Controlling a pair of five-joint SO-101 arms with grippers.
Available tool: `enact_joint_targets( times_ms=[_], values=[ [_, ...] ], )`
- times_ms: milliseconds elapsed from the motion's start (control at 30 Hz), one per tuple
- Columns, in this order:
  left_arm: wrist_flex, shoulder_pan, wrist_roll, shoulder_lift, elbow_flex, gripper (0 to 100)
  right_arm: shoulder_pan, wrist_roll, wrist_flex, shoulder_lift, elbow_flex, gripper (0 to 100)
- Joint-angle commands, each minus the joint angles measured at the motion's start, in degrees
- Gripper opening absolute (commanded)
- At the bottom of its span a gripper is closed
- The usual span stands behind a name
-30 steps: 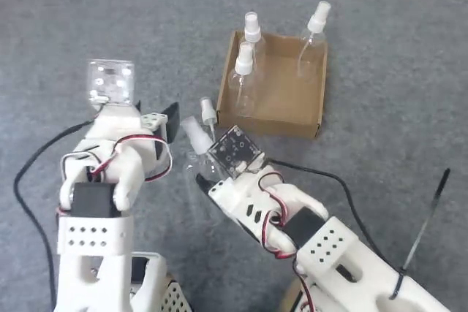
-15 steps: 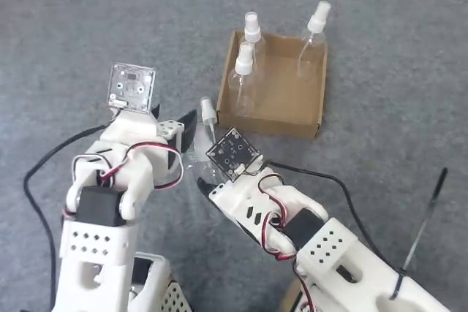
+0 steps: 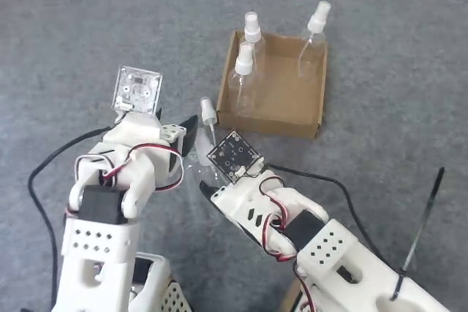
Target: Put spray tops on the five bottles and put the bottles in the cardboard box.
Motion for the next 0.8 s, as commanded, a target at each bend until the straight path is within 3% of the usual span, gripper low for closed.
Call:
enact_joint_targets(
  times_ms=[0,200,433,600,767],
  values=[
    [1.14,-1.14,2.02,-0.97,-4.53,22,0.57,0.79,-1.01,-6.55,-1.67,0.6],
    [4.31,-7.3,2.99,-0.97,-8.84,22,6.02,0.35,-1.45,-9.89,-2.81,0.6],
    [4.31,-9.49,2.9,-8.53,-4.0,26,11.47,0.35,-1.36,-9.89,-9.93,0.6],
    [2.81,-8.09,1.58,-19.43,2.86,28,15.52,0.35,-1.27,-5.76,-17.32,0.6],
    [2.64,0.88,0.09,-22.86,7.6,28,16.48,0.35,-0.75,6.73,-29.01,0.6]
  ],
)
